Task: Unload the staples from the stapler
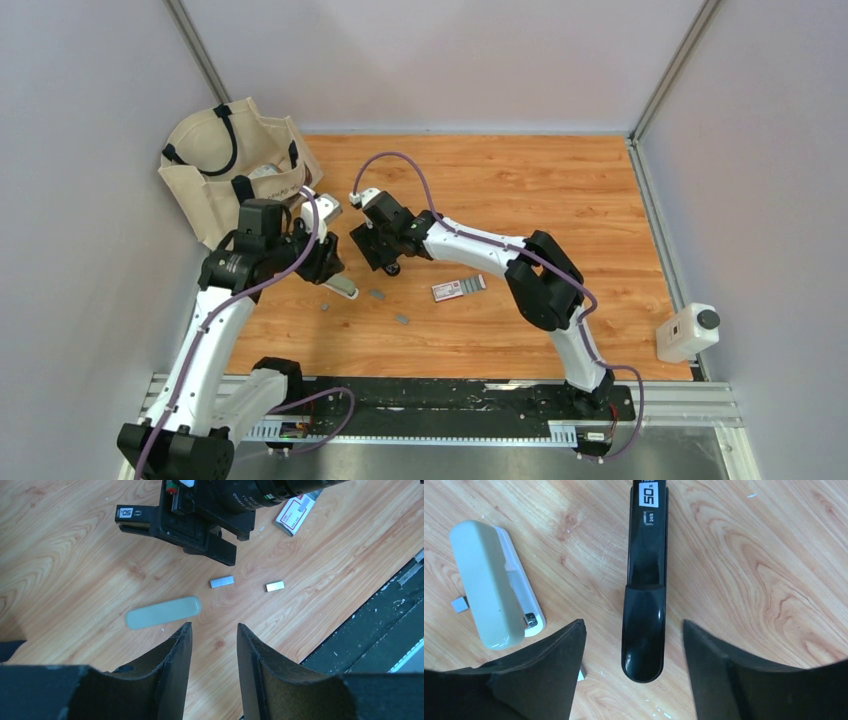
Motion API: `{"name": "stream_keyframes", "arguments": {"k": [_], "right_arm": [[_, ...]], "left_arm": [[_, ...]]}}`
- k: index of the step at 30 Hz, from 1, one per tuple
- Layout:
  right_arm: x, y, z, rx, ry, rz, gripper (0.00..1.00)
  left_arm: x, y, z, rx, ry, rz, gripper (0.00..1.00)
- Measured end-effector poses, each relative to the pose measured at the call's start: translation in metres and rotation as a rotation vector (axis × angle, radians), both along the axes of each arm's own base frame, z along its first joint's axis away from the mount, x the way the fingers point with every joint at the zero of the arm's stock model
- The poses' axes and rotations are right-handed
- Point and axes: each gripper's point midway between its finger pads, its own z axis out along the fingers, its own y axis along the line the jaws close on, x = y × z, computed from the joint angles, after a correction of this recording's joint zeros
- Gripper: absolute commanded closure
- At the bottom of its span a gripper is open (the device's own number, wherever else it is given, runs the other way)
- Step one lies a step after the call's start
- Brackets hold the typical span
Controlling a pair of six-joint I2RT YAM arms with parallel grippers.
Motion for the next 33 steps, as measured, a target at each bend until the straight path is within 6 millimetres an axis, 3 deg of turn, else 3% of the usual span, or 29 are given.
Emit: {"name": "stream_keyframes", "arguments": {"k": [3,8,11,14,18,21,25,30,33], "right_arm": [[-0.002,0.000,0.003,0.008,0.009,0.004,0.21],[-0.006,-0.015,0.025,0.034,0.005,-0.010,0.28],[-0.004,-0.041,0.044,0.058,-0.008,-0.049,0.36],[0.004,-0.081,0.050,0.067,-0.006,-0.129,0.48],[0.021,-0.139,0.026,0.020,0.026,-0.273,0.63],[0.022,-0.163,0.000,-0.044,0.061,-0.336,0.68],[0.018,-0.164,-0.023,-0.099,0.086,-0.348,0.69],[0.016,-0.165,-0.037,-0.129,0.101,-0.365,0.72],[0.015,-0.170,-0.040,-0.147,0.107,-0.397,0.63]], "left_arm": [[-0.003,0.001,0.002,0.000,-0.005,0.000,0.53],[-0.008,0.001,0.004,-0.001,-0.013,0.000,0.52],[-0.011,0.002,0.003,0.003,-0.004,-0.002,0.52],[-0.013,0.003,0.002,0.010,0.002,-0.003,0.51],[-0.014,0.004,-0.001,0.018,0.012,-0.005,0.51],[-0.016,0.005,-0.005,0.025,0.038,-0.010,0.51],[-0.019,0.004,-0.009,0.027,0.064,-0.018,0.50],[-0.020,0.005,-0.010,0.034,0.068,-0.026,0.50],[-0.021,0.005,-0.010,0.039,0.068,-0.031,0.50]]}}
